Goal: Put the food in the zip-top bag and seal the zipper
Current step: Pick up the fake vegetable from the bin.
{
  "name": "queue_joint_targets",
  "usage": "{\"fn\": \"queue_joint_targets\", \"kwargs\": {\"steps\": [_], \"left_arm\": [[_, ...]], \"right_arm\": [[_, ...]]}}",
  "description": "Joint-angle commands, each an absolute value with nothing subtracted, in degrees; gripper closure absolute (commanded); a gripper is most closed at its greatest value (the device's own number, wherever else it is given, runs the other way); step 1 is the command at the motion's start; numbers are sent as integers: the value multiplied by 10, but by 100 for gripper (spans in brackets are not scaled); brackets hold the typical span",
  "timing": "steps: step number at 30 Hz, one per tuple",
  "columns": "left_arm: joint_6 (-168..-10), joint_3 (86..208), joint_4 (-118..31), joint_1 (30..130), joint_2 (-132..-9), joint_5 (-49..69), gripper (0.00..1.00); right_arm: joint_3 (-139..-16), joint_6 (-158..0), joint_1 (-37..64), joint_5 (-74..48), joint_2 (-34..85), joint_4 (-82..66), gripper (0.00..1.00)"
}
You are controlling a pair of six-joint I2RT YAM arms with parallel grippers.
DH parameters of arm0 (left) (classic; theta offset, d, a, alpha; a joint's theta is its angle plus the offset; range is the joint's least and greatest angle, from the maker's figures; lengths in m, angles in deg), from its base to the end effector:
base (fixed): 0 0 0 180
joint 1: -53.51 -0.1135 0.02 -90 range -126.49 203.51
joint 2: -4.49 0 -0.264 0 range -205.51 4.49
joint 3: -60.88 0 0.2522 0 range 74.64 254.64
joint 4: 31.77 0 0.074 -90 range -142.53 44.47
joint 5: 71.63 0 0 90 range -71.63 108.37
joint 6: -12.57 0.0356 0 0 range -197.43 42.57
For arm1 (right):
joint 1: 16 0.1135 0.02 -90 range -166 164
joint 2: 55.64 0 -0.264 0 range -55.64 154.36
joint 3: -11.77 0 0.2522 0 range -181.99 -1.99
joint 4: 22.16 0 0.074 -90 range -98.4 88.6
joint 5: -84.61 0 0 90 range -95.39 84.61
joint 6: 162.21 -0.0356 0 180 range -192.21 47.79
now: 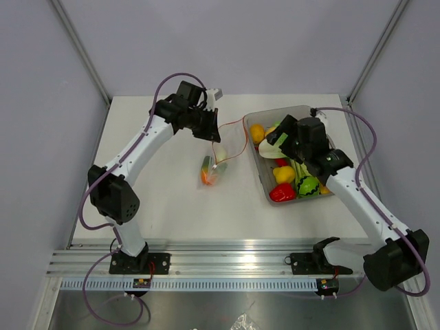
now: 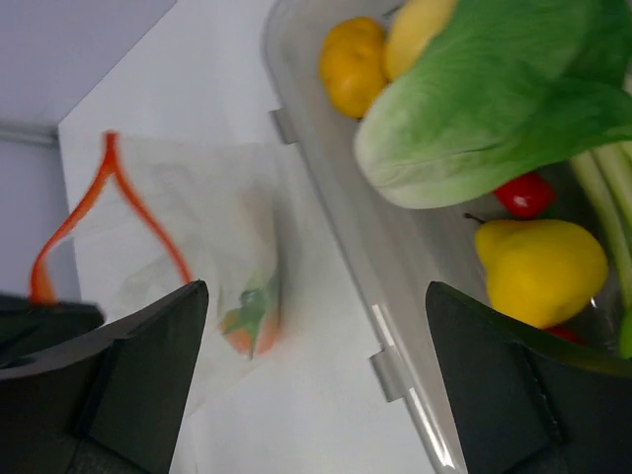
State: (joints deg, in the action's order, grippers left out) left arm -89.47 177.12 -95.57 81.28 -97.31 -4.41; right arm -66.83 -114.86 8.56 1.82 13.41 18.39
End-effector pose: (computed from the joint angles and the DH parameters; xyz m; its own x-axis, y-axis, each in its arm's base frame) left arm 0.3367 -0.1929 0.3538 -0.7928 0.2001 -0.5757 0.4983 0.7567 -0.4232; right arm 0.2456 0.1073 0.3456 -0.5576 0.4842 -0.6742 0.0861 0.8416 0.5332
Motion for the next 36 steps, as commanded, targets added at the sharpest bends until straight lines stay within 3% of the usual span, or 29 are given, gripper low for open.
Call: {"fn": "queue_joint_targets", "kwargs": {"steps": [1, 5, 19, 27, 36], "left_arm": [[-900, 1777, -928, 815, -978, -65, 100], [-905, 1774, -925, 817, -976, -68, 100], [-892, 1779, -940, 822, -975, -62, 100], [-888, 1771, -935, 822, -975, -69, 100], [-887, 1767, -933, 822, -975, -69, 100]], "right_arm": [[-571, -1252, 41, 79, 127, 144, 1], [-512, -1301, 36, 89, 140, 14, 1], [-528, -1401, 18, 114, 288, -102, 1], [-530, -1414, -25, 96, 314, -115, 1], [-593, -1420, -45, 99, 376, 5, 1]]}}
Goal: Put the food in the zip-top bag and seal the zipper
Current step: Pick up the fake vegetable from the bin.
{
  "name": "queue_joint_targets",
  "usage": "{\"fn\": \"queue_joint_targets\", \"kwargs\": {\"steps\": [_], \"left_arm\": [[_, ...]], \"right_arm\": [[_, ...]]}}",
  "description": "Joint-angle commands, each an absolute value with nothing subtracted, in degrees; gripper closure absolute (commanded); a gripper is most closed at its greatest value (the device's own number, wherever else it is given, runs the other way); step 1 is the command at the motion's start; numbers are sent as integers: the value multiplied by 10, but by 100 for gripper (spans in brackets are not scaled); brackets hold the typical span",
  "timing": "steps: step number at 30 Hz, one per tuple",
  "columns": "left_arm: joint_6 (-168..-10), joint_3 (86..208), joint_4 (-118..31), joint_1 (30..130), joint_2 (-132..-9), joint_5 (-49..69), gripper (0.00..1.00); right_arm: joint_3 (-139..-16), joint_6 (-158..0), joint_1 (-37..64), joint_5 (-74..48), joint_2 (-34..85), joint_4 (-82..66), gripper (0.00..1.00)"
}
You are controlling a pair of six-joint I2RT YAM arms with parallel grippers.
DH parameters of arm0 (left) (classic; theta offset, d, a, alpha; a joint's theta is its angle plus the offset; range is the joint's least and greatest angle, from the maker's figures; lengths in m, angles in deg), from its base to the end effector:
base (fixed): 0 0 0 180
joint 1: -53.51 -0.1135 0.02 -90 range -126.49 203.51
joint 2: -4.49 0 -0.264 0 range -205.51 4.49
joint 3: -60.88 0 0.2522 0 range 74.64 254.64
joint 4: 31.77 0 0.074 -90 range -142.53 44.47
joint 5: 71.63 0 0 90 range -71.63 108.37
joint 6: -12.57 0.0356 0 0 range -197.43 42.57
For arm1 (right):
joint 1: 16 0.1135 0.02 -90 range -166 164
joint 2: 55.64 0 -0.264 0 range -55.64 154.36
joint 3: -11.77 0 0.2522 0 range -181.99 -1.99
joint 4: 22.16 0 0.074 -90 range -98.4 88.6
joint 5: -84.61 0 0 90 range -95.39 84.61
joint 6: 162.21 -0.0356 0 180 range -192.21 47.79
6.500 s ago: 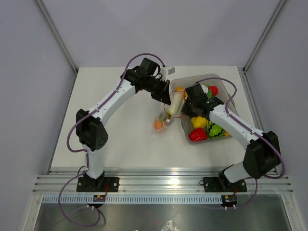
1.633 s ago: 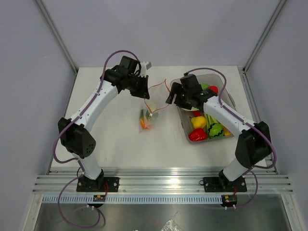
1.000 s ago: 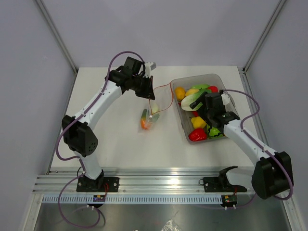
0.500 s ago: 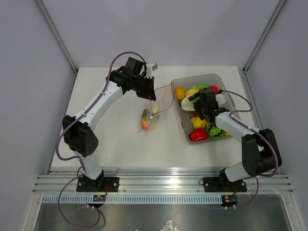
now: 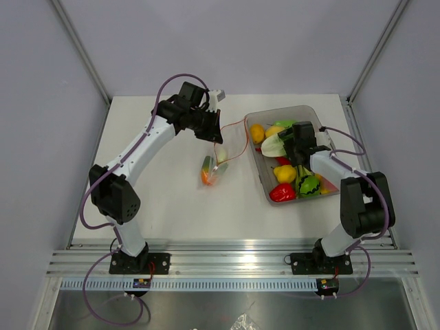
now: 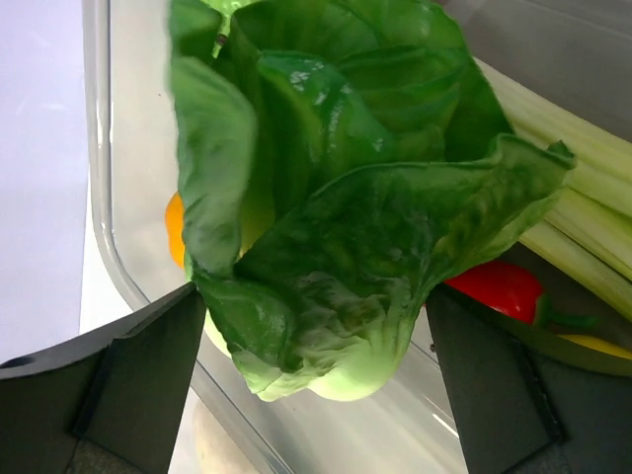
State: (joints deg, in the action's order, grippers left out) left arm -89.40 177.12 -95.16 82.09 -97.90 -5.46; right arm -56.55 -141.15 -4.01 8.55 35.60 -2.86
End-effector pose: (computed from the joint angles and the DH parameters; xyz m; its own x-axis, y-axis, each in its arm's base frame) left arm 0.3362 -0.1995 0.3506 -0.7921 0.2155 -0.5711 0.5147 0.7386 -0.4353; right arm 0.3328 0.0619 0.2063 -0.2615 0.8704 -0.4172 0.6037 0.4847 0.6329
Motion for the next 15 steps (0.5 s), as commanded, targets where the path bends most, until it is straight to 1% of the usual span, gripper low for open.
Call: {"fn": "queue_joint_targets", "kwargs": {"steps": [1, 2, 4, 6, 7, 8, 9, 12, 15], "left_arm": [[-887, 1766, -933, 822, -974, -69, 100], [-886, 1763, -932, 822, -973, -69, 100], [-887, 1762, -931, 822, -974, -69, 100], [-886, 1761, -930, 822, -972, -76, 100], [-886, 1759, -928, 822, -971, -76, 100], [-885, 1757, -926, 822, -970, -76, 100], [-885, 1755, -926, 822, -969, -75, 100], [-885, 1754, -925, 822, -969, -74, 100], [-889, 1755, -924, 822, -973, -76, 100]], "right_arm": [[-588, -1417, -45, 95, 379, -20, 0], [-582, -1416, -45, 85, 381, -35, 1], [-568, -1406, -45, 76, 389, -73, 5], [-567, -1392, -46, 60, 395, -77, 27], [-570, -1384, -45, 54, 395, -77, 36], [-574, -1378, -45, 51, 395, -76, 54], [-577, -1367, -46, 47, 388, -73, 61], [-575, -1346, -46, 35, 362, -73, 79], [-581, -1327, -45, 30, 319, -62, 83]]}}
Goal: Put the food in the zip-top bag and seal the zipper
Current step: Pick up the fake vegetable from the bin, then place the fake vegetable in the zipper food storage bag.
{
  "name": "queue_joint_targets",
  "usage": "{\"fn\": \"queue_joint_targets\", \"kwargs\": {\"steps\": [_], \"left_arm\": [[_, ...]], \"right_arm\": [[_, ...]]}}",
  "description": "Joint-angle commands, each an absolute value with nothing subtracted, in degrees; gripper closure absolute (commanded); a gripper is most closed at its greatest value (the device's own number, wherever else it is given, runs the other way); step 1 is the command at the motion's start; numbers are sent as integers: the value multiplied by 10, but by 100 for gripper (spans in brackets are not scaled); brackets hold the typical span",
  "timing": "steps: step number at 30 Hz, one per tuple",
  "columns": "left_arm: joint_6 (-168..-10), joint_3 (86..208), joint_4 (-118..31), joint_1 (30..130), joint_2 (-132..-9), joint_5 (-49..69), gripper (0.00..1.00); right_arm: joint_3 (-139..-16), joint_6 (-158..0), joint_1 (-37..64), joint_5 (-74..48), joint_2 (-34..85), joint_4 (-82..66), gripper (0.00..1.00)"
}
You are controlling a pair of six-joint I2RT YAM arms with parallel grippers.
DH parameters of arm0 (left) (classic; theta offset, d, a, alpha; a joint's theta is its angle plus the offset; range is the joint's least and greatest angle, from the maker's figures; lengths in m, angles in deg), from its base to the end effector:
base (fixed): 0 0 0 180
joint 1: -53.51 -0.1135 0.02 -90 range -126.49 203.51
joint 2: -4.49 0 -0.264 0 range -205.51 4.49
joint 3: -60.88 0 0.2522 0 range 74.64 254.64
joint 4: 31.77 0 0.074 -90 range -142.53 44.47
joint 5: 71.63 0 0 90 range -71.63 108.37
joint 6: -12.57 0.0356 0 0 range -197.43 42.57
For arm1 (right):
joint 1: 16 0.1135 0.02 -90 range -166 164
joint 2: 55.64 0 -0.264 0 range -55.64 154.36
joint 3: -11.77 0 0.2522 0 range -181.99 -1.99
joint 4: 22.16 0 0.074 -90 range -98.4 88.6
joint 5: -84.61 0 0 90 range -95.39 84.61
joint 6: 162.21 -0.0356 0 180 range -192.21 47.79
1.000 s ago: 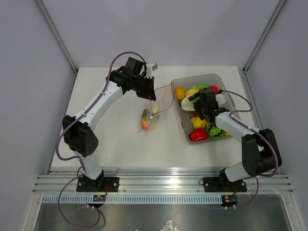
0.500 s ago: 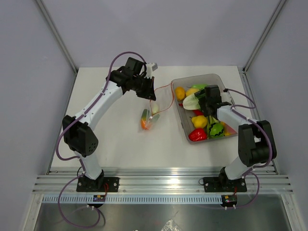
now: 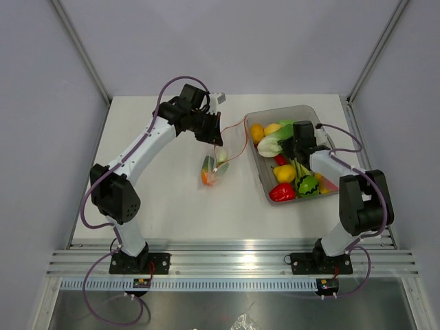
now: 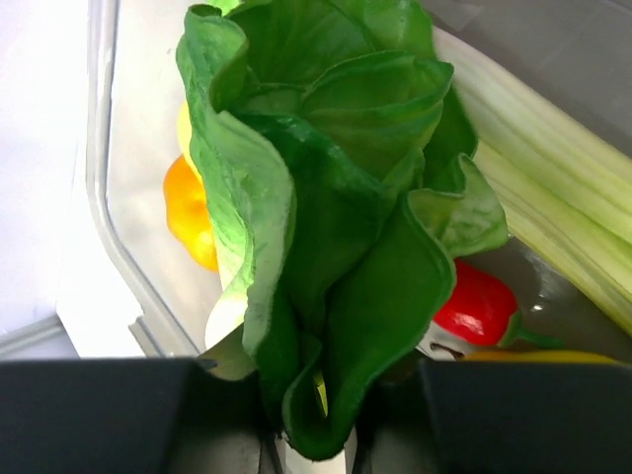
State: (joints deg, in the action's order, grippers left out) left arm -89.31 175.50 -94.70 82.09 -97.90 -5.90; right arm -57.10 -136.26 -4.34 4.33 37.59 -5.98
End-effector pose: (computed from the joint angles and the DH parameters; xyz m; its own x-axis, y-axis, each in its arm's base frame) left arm 0.3360 -0.1997 0.3424 -0.8018 0.2231 -0.5543 0.5106 0.7377 -0.4417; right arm 0.3416 0.0643 0.2022 -0.3447 0.8338 -0.4312 0.5402 0.5519 0.6353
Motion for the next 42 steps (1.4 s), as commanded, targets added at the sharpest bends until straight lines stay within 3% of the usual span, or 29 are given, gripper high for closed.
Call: {"fn": "queue_joint_targets", "kwargs": {"steps": [1, 10, 17, 31, 42], "left_arm": [[-890, 1756, -923, 822, -973, -78, 100], [-888, 1789, -938, 837, -989, -48, 100], [-887, 1787, -941, 836, -984, -43, 100], [-889, 1798, -949, 836, -981, -40, 100], [-893, 1806, -945, 837, -976, -64, 100]], "right_arm": [[-581, -1315, -45, 30, 306, -53, 84], [-612, -1208, -39, 28, 143, 38, 92], [-685, -1150, 75, 78, 83, 82, 92], [-726, -1135, 216, 141, 181, 71, 94], [-772, -1153, 272, 232, 282, 177, 96]]}}
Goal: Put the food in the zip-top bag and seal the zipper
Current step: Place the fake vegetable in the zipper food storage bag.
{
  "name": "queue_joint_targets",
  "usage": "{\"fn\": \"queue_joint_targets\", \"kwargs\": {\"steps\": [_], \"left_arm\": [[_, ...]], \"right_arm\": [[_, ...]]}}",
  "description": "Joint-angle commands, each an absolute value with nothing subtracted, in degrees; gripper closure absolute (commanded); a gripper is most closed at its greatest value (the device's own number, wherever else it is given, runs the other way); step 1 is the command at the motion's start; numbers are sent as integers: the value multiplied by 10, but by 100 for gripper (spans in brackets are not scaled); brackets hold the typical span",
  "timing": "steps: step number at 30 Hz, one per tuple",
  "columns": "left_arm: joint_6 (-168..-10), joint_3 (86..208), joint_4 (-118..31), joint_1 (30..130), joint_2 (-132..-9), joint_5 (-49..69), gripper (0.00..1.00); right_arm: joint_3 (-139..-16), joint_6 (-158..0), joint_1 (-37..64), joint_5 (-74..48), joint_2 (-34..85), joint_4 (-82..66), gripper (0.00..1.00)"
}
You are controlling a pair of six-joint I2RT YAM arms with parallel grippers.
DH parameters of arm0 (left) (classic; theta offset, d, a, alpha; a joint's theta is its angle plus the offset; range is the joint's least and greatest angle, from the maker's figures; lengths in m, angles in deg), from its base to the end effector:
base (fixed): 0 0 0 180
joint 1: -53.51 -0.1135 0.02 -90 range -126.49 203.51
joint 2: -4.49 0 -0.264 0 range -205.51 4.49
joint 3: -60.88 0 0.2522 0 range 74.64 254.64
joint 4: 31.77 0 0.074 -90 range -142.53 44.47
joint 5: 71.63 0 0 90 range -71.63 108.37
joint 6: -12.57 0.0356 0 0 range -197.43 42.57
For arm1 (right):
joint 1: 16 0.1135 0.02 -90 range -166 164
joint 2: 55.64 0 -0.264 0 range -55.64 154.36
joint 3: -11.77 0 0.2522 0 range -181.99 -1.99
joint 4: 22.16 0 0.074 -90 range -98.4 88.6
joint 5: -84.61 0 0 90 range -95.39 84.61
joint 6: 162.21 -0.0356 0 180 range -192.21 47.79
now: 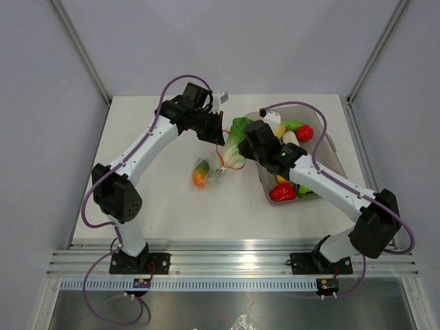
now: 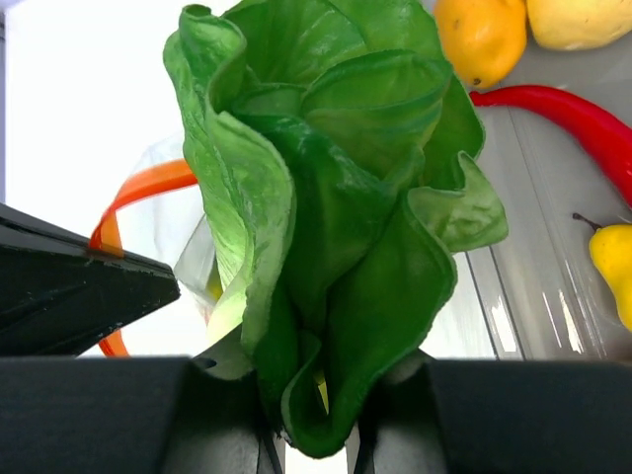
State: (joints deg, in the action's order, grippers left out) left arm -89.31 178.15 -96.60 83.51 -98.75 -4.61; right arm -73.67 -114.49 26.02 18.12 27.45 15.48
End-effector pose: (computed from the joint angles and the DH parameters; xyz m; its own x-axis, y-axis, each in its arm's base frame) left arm 0.3331 -0.2083 0.3489 -0.7955 0.2404 -0.5562 0.5214 0.7393 -0.4262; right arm 0.2526 0.2085 0.3243 -0.5678 0.3188 -0.7589 0.0136 0.9255 0.3786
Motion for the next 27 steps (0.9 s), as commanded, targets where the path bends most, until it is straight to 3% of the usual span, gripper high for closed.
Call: {"fn": "queue_joint_targets", "kwargs": {"steps": [1, 6, 14, 27], "left_arm": [[-896, 1804, -941, 836, -976, -70, 100], [-902, 1813, -945, 844, -987, -73, 100], [-903, 1830, -952, 853, -996, -67, 100], [-897, 1810, -955, 856, -995, -67, 100]], "right_arm": [[-764, -1157, 276, 220, 280, 168, 96], [-773, -1192, 306, 221, 264, 148, 96], [-702, -1273, 345, 341, 179, 115, 97], [-726, -1244, 352, 423, 149, 114, 96]]}}
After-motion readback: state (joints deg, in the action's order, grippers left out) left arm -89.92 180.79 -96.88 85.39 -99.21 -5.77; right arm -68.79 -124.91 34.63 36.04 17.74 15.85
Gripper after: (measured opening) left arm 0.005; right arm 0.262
